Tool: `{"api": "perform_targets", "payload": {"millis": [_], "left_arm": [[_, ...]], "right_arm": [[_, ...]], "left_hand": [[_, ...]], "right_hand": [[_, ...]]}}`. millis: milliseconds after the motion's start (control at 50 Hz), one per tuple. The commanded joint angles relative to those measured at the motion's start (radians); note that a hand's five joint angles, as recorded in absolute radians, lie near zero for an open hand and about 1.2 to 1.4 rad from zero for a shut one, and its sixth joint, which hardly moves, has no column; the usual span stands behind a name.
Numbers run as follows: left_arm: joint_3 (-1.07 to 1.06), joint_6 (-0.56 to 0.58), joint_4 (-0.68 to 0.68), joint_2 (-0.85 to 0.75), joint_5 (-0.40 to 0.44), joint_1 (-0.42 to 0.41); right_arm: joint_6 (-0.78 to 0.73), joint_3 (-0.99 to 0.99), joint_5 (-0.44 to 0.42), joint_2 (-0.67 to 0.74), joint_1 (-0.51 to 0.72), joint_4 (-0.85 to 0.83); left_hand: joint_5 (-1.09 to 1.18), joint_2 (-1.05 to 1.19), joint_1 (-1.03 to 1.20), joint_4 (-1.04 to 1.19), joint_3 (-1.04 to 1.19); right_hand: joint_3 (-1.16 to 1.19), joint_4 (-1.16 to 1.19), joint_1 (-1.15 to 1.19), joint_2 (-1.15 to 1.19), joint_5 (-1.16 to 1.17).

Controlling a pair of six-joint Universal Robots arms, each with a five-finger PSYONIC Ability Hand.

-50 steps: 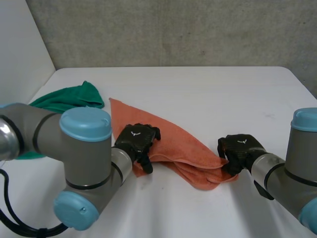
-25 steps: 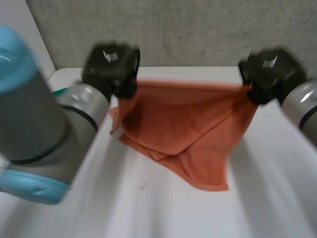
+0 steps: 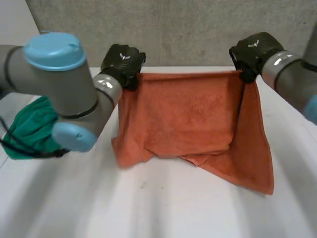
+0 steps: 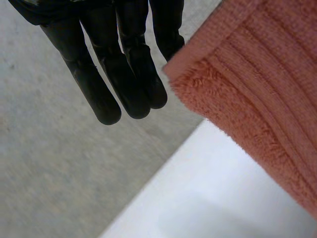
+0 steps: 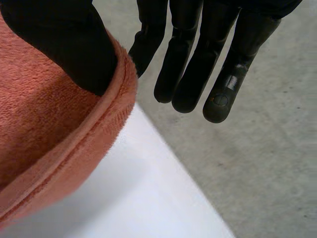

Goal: Fold the laundry.

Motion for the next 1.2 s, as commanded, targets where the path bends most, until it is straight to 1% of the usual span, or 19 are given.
{"api": "perform_targets", "payload": {"millis": [20, 80, 140, 220, 320, 400, 480, 620, 720, 740, 760, 800, 840, 900, 980, 1020, 1100, 1180, 1200], "left_arm": [[0.298, 0.097, 0.187, -0.09, -0.002, 0.0], [0.318, 0.099, 0.328, -0.06, 0.0, -0.012], [0.297, 0.097, 0.412, 0.025, -0.003, -0.02], [0.171, 0.096, 0.399, 0.143, 0.0, -0.025], [-0.103, 0.097, 0.394, 0.266, -0.002, -0.026], [-0.312, 0.097, 0.399, 0.35, -0.002, -0.022], [-0.499, 0.097, 0.397, 0.401, -0.003, -0.015], [-0.729, 0.094, 0.394, 0.398, -0.009, -0.012], [-0.782, 0.094, 0.391, 0.394, -0.012, -0.014], [-0.785, 0.094, 0.388, 0.395, -0.012, -0.018], [-0.787, 0.094, 0.387, 0.398, -0.012, -0.022], [-0.788, 0.094, 0.385, 0.407, -0.012, -0.023], [-0.787, 0.096, 0.379, 0.429, -0.012, -0.023], [-0.779, 0.096, 0.377, 0.466, -0.012, -0.025], [-0.739, 0.094, 0.377, 0.519, -0.012, -0.025], [-0.719, 0.094, 0.374, 0.53, -0.011, -0.025], [-0.675, 0.094, 0.353, 0.549, -0.011, -0.029], [-0.636, 0.094, 0.318, 0.558, -0.011, -0.04], [-0.633, 0.094, 0.316, 0.561, -0.011, -0.043]], "right_arm": [[0.024, -0.192, 0.076, 0.091, 0.019, -0.347], [0.039, -0.195, 0.073, 0.059, 0.016, -0.539], [0.039, -0.177, 0.06, -0.003, 0.022, -0.602], [0.04, -0.119, 0.002, -0.064, 0.029, -0.536], [0.039, 0.01, -0.11, -0.133, 0.02, -0.339], [0.025, 0.113, -0.163, -0.196, 0.019, -0.189], [0.001, 0.243, -0.193, -0.227, 0.019, -0.096], [-0.087, 0.511, -0.256, -0.216, 0.039, -0.104], [-0.081, 0.582, -0.268, -0.152, 0.086, -0.151], [-0.078, 0.586, -0.266, -0.149, 0.086, -0.156], [-0.055, 0.59, -0.266, -0.149, 0.088, -0.159], [-0.009, 0.59, -0.268, -0.149, 0.088, -0.163], [0.098, 0.586, -0.268, -0.165, 0.079, -0.173], [0.215, 0.581, -0.268, -0.211, 0.036, -0.171], [0.37, 0.621, -0.288, -0.268, -0.117, -0.171], [0.398, 0.639, -0.294, -0.278, -0.148, -0.171], [0.406, 0.702, -0.297, -0.301, -0.208, -0.179], [0.343, 0.74, -0.302, -0.298, -0.225, -0.22], [0.289, 0.747, -0.303, -0.288, -0.225, -0.248]], "left_hand": [[0.265, 0.203, 0.256, 0.198, 0.208], [0.265, 0.203, 0.256, 0.198, 0.208], [0.265, 0.203, 0.256, 0.198, 0.208], [0.265, 0.203, 0.256, 0.198, 0.208], [0.265, 0.203, 0.256, 0.198, 0.208], [0.265, 0.203, 0.256, 0.198, 0.208], [0.265, 0.203, 0.256, 0.198, 0.208], [0.265, 0.203, 0.256, 0.198, 0.208], [0.265, 0.203, 0.256, 0.198, 0.208], [0.265, 0.203, 0.256, 0.198, 0.208], [0.265, 0.203, 0.256, 0.198, 0.208], [0.265, 0.203, 0.256, 0.198, 0.208], [0.265, 0.203, 0.256, 0.198, 0.208], [0.265, 0.203, 0.256, 0.198, 0.208], [0.265, 0.203, 0.256, 0.198, 0.208], [0.265, 0.203, 0.256, 0.198, 0.208], [0.265, 0.203, 0.256, 0.198, 0.208], [0.265, 0.203, 0.256, 0.198, 0.208], [0.265, 0.203, 0.256, 0.198, 0.208]], "right_hand": [[0.219, 0.209, 0.43, 0.235, 0.228], [0.219, 0.209, 0.43, 0.235, 0.228], [0.219, 0.209, 0.43, 0.235, 0.228], [0.219, 0.209, 0.43, 0.235, 0.228], [0.219, 0.209, 0.43, 0.235, 0.228], [0.219, 0.209, 0.43, 0.235, 0.228], [0.219, 0.209, 0.43, 0.235, 0.228], [0.219, 0.209, 0.43, 0.235, 0.228], [0.219, 0.209, 0.43, 0.235, 0.228], [0.109, 0.099, 0.32, 0.126, 0.119], [-0.212, -0.222, -0.001, -0.195, -0.202], [-0.612, -0.622, -0.401, -0.596, -0.602], [-0.897, -0.907, -0.687, -0.881, -0.888], [-1.001, -1.011, -0.791, -0.985, -0.992], [-1.003, -1.013, -0.792, -0.987, -0.993], [-1.003, -1.013, -0.792, -0.987, -0.993], [-0.978, -0.988, -0.767, -0.962, -0.969], [-0.911, -0.921, -0.7, -0.894, -0.901], [-0.864, -0.874, -0.653, -0.848, -0.854]]}}
